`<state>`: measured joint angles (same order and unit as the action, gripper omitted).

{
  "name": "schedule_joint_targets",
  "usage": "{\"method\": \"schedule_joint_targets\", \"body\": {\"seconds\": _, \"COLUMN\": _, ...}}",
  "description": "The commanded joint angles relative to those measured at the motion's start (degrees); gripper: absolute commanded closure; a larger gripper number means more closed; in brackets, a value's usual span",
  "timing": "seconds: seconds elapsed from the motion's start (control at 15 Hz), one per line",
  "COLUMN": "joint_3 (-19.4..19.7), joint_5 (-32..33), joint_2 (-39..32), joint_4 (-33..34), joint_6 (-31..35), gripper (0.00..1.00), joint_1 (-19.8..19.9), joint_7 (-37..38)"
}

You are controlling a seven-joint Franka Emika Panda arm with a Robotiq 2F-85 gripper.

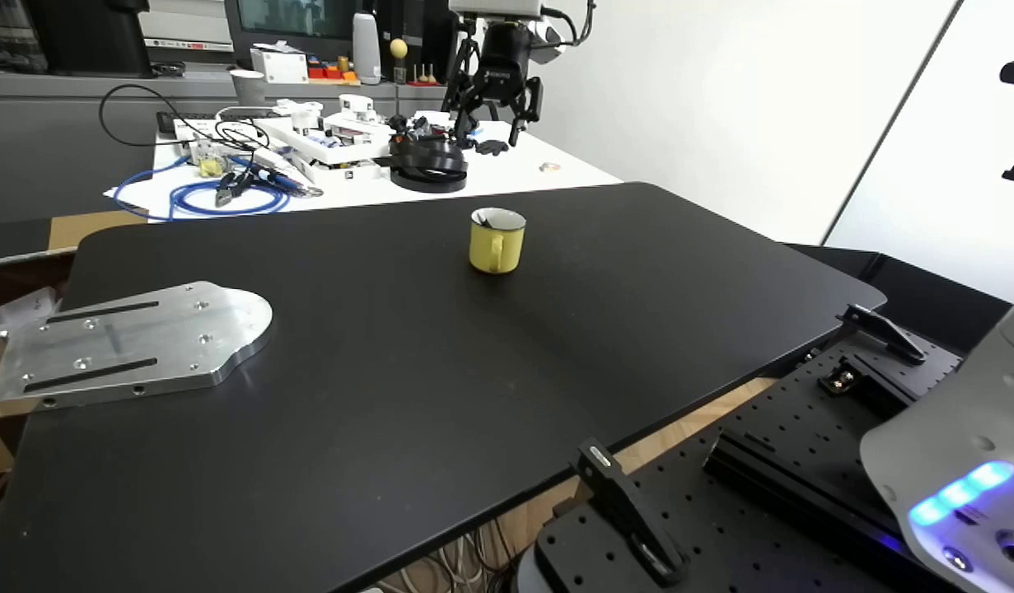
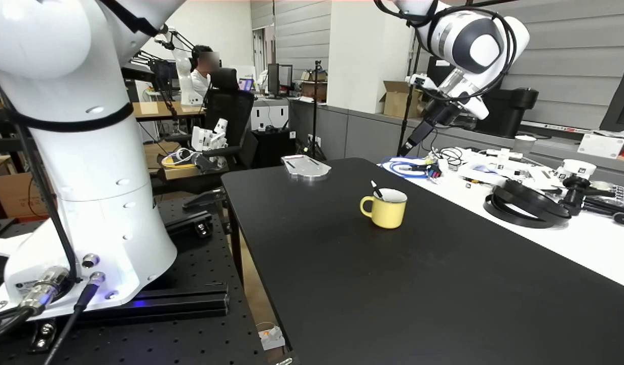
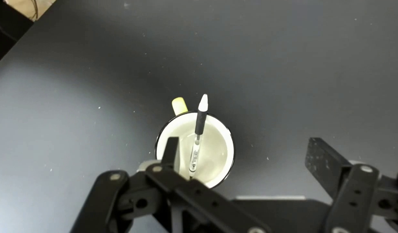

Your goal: Place the pen on the table

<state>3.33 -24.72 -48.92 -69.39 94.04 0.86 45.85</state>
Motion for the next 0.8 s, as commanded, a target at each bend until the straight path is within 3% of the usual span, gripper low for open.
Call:
{"method": "schedule_joint_targets", "body": {"seconds": 0.0, "joint_3": -1.03, "joint_5": -2.98, "joint_2": -2.47, "joint_4": 0.97, "joint_6": 1.6, "gripper": 0.0, "joint_1": 0.73, "joint_7": 6.99}}
{"method": "schedule_joint_targets", "body": {"seconds": 0.73, "joint_3": -2.3, "joint_5": -4.27, "joint_2": -4.89, "joint_4": -4.45, "joint_6": 7.0, "gripper": 0.0, "joint_1": 0.7, "joint_7": 11.44}}
